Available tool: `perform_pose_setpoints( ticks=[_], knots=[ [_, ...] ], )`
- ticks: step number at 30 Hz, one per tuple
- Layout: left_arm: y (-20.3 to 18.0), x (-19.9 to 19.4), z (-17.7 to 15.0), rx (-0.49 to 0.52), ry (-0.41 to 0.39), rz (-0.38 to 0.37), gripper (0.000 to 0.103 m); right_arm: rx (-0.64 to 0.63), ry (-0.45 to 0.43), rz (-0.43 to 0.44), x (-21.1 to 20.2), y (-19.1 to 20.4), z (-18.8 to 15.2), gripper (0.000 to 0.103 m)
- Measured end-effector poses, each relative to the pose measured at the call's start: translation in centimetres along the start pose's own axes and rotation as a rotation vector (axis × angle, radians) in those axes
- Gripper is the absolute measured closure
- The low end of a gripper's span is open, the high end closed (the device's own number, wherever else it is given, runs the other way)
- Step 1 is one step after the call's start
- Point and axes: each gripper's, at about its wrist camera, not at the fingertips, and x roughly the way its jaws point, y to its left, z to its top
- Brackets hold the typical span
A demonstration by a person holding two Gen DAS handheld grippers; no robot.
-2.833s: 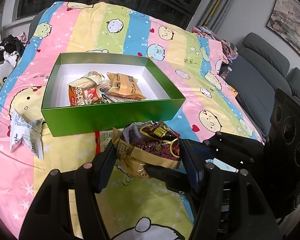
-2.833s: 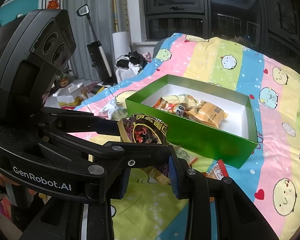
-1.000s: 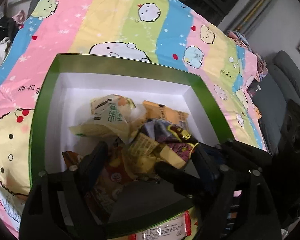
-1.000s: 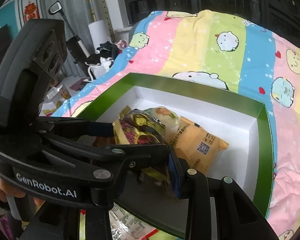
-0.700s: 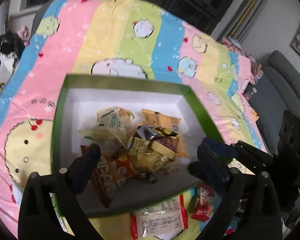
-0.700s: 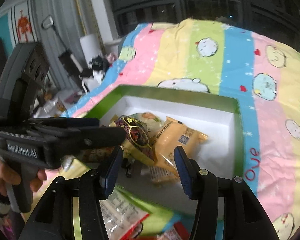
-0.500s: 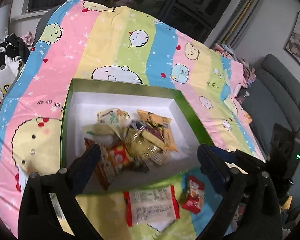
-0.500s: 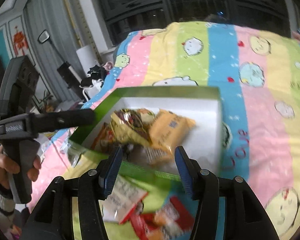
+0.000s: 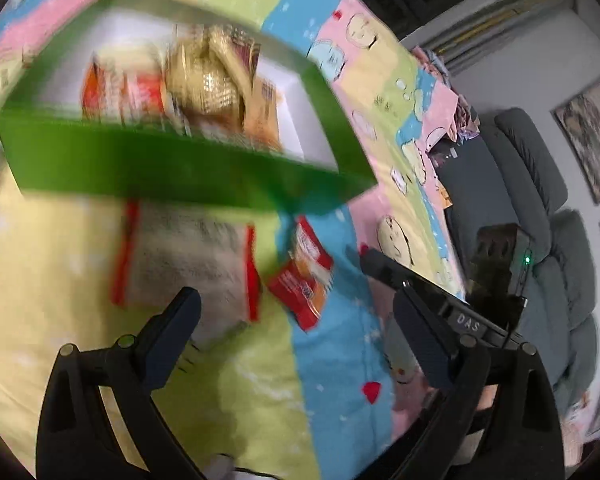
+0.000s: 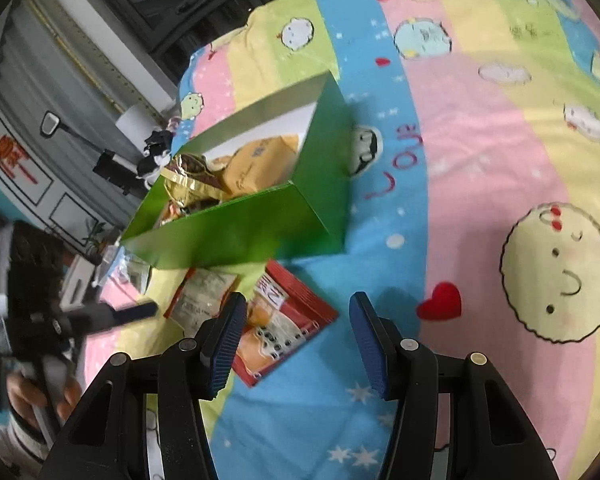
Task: Organize snacks
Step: 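Reach the left gripper to the red snack packet and grasp it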
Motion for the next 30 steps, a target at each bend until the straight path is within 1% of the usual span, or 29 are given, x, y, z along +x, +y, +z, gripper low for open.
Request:
perform_pose_setpoints(
  ticks=[3,5,9,12,15,16,17,18,19,21,25,27,30],
  knots=[
    [0.0,1.5,-0.9,-0.07,0.037,-0.028,0.011,0.007,0.024,0.03,0.8,-0.9,0.4,0.048],
    [-0.3,2.0,-1.3,-0.1,0.042,-0.039,0.012,-0.015,0.05,0.069,1.8,-1.1,1.0,0.048],
    [-0.8,2.8,-1.6,-0.094,0.038,0.003,0.013,-0.037,0.111,0.113,4.2,-1.3,2.1,0.048],
    [-0.9,2.9,-1.4,-0.088,0.024,0.01,0.013,-0.052,0.149,0.186,5.8,-1.4,2.6,0.048],
    [-0.8,3.0,-1.2,-0.069,0.019,0.016,0.016,-0.037,0.213,0.299,6.8,-2.0,3.2,0.048],
    [-0.7,3.0,-1.2,-0.066,0.018,0.017,0.018,-0.037,0.231,0.322,6.9,-2.2,3.1,0.052],
    [-0.7,2.9,-1.3,-0.061,0.015,0.017,0.02,-0.042,0.245,0.324,6.9,-2.3,3.0,0.056],
    [-0.5,2.8,-1.4,-0.058,0.013,0.02,0.023,-0.046,0.263,0.323,6.9,-2.3,2.9,0.063],
    [-0.3,2.7,-1.5,-0.055,0.012,0.027,0.027,-0.043,0.285,0.34,6.8,-2.4,2.5,0.066],
    [-0.1,2.6,-1.4,-0.056,0.012,0.022,0.029,-0.04,0.311,0.369,6.7,-2.4,1.7,0.069],
    [0.0,2.6,-1.5,-0.042,0.011,0.02,0.029,-0.047,0.317,0.368,5.7,-1.9,-0.1,0.07],
    [0.1,2.5,-1.6,-0.037,0.005,0.017,0.03,-0.054,0.31,0.345,5.4,-1.6,-0.7,0.07],
    [0.1,2.8,-1.5,-0.031,0.006,0.018,0.037,-0.064,0.281,0.303,4.8,-1.1,-1.6,0.07]
  ],
)
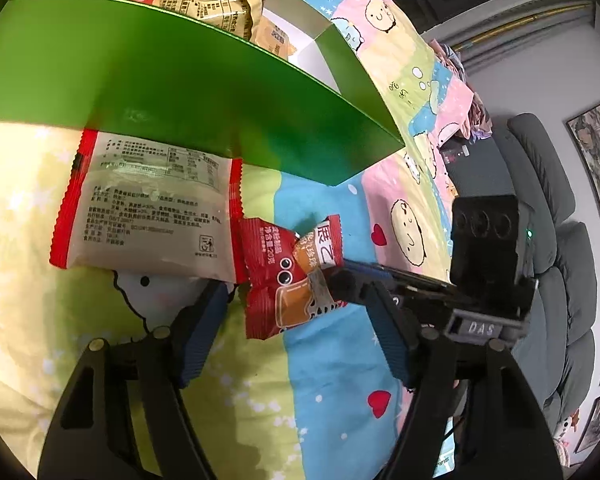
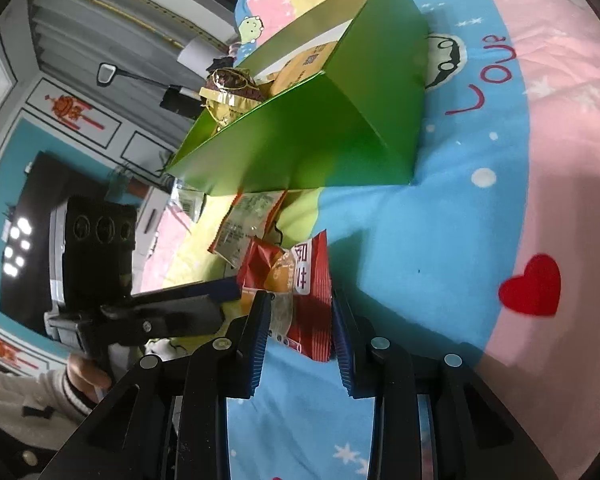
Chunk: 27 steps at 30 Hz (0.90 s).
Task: Organize snacks
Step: 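Reach the left gripper to the red snack packet and grasp it, then carry the red snack packet with the left gripper into the green box and release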
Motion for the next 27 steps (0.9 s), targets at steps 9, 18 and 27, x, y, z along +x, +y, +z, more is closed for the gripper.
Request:
perform_pose_setpoints(
  ticks=[9,18,27],
  knots=[
    [0.5,0.2,-0.6,0.051,0.015,0.026,0.073,-0.066,-0.075,-0.196,0.0,2.8,-1.1,0.087],
    [-1.0,-1.8,-1.1,0.147,-0.024,0.038,0.073,-0.097,-0.18,-0.25,-2.5,5.4,-2.4,0.09],
    [-1.9,-5.3,0.6,0.203,-0.115,0.041,0.072,-0.155,-0.25,-0.229,-3.5,8.8,-0.3,0.09]
  ],
)
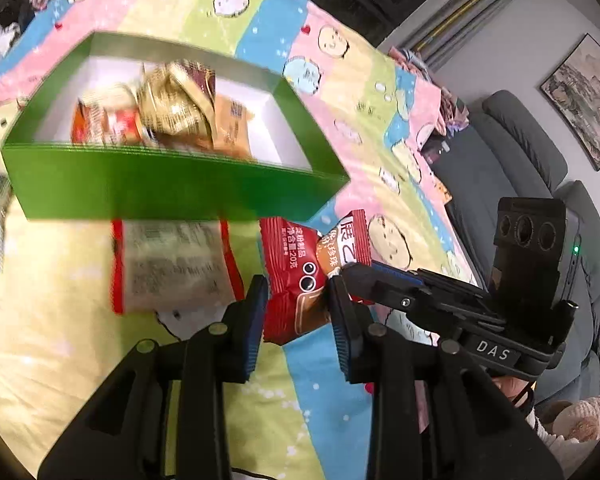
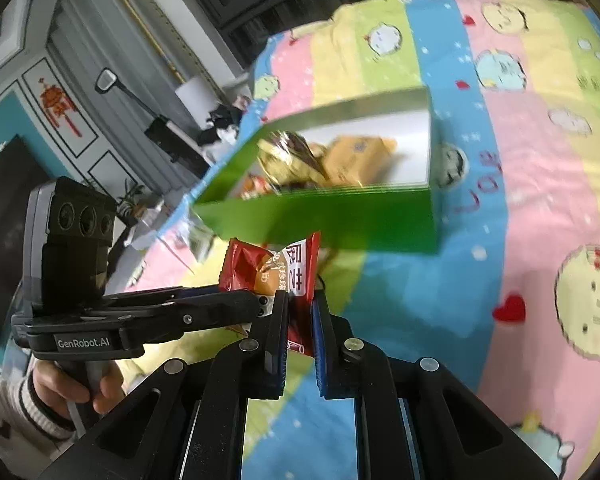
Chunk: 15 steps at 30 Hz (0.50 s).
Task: Organize snacks
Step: 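Carry the red snack packet with the left gripper into the green box and release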
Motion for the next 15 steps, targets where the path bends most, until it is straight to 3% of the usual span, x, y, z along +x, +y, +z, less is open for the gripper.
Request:
perform_pose_setpoints(
  ticks=[15],
  knots=[
    [2.8,-2.9,6.3,-0.001,-0.074,0.025,0.071,-0.098,-0.078,0.013,2.8,3.2,7.1,0.09]
  ],
)
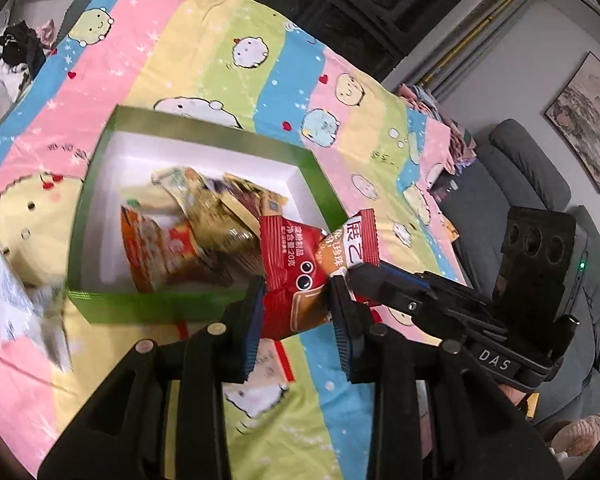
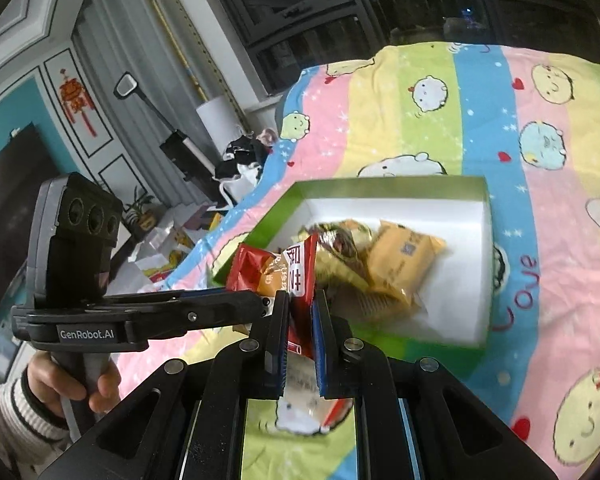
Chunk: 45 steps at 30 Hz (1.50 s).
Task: Organize snacks
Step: 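Carry the red snack packet with the left gripper into the green box and release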
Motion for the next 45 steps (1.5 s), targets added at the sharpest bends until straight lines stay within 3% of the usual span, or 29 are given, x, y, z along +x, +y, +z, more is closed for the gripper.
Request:
perform_pose_setpoints(
  ticks=[20,45],
  knots=[
    [5.6,4.7,3.6,-0.07,0.088,0.066,0.07,0.078,0.098,-0.027,7.8,-3.1,1.5,0.09],
    [5.5,6.3,3.9,-0.064,0.099,0.138,0.066,0.099,0.136,-0.069,9.0,-3.9,1.4,0.09]
  ],
)
